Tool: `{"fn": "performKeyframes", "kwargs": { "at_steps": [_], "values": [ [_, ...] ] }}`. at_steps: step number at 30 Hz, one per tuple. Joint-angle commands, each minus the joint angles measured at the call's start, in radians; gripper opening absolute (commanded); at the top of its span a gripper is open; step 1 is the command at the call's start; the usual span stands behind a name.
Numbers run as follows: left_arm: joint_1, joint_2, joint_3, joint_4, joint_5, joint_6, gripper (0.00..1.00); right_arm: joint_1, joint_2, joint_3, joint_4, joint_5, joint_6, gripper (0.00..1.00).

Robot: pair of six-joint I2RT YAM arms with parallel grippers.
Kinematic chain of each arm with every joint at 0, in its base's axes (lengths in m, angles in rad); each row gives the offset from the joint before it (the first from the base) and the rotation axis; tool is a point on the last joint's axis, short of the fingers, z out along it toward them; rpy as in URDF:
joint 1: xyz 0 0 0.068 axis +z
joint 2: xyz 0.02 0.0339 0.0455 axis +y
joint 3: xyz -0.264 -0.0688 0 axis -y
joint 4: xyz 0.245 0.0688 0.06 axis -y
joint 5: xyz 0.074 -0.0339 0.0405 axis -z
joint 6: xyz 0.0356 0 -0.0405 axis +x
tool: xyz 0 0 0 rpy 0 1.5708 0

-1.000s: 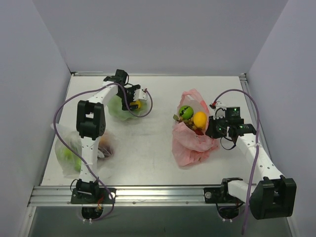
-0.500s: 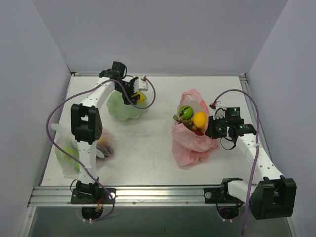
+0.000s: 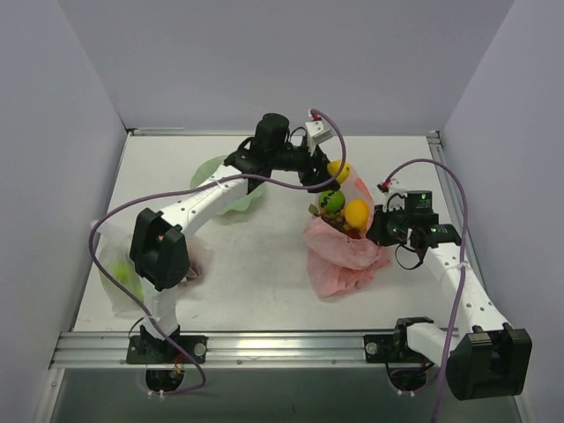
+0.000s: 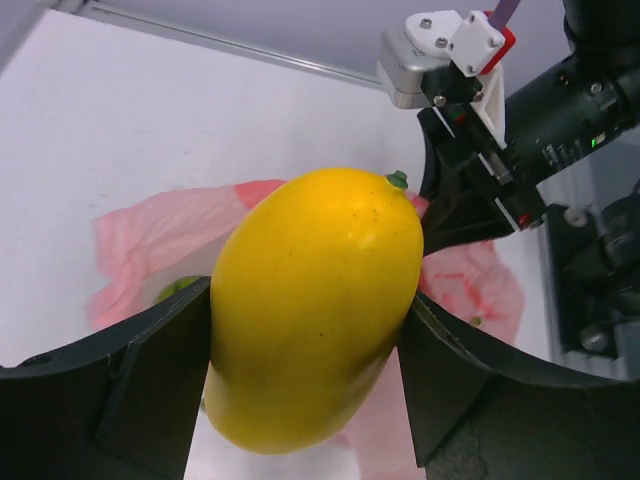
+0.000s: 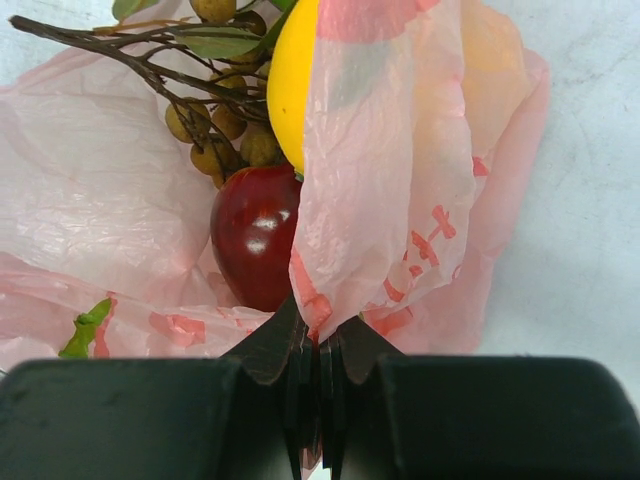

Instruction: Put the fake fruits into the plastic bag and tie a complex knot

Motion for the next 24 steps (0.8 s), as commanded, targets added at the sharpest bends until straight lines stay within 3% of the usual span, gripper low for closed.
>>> {"fn": "performKeyframes", "kwargs": {
  "at_steps": [1,6,10,16,18,21,24],
  "values": [
    [-0.016,0.027,-0.091,0.385,-0.029,-0.452,0.43,-0.005,-0.037,0.038,0.012,-0.036,0.024,0.0],
    [-0.094,0.074,-0.209,0.513,0.0,-0.665,0.43,-0.009,-0.047,0.037,0.025,-0.065,0.039,0.0],
    [-0.16,0.044,-0.347,0.594,0.031,-0.739,0.43,-0.016,-0.062,0.037,0.025,-0.071,0.042,0.0],
    [-0.189,0.001,-0.557,0.593,-0.011,-0.793,0.43,-0.029,-0.09,0.031,0.022,-0.083,0.048,0.0],
    [-0.2,-0.005,-0.587,0.579,-0.011,-0.767,0.46,-0.031,-0.099,0.025,0.017,-0.083,0.047,0.0],
    [-0.221,-0.01,-0.523,0.348,-0.09,-0.638,0.57,-0.034,-0.11,0.017,0.005,-0.093,0.04,0.0],
    [-0.212,-0.028,-0.501,0.308,-0.164,-0.587,0.77,-0.034,-0.117,0.011,-0.017,-0.123,0.03,0.0]
  ]
}}
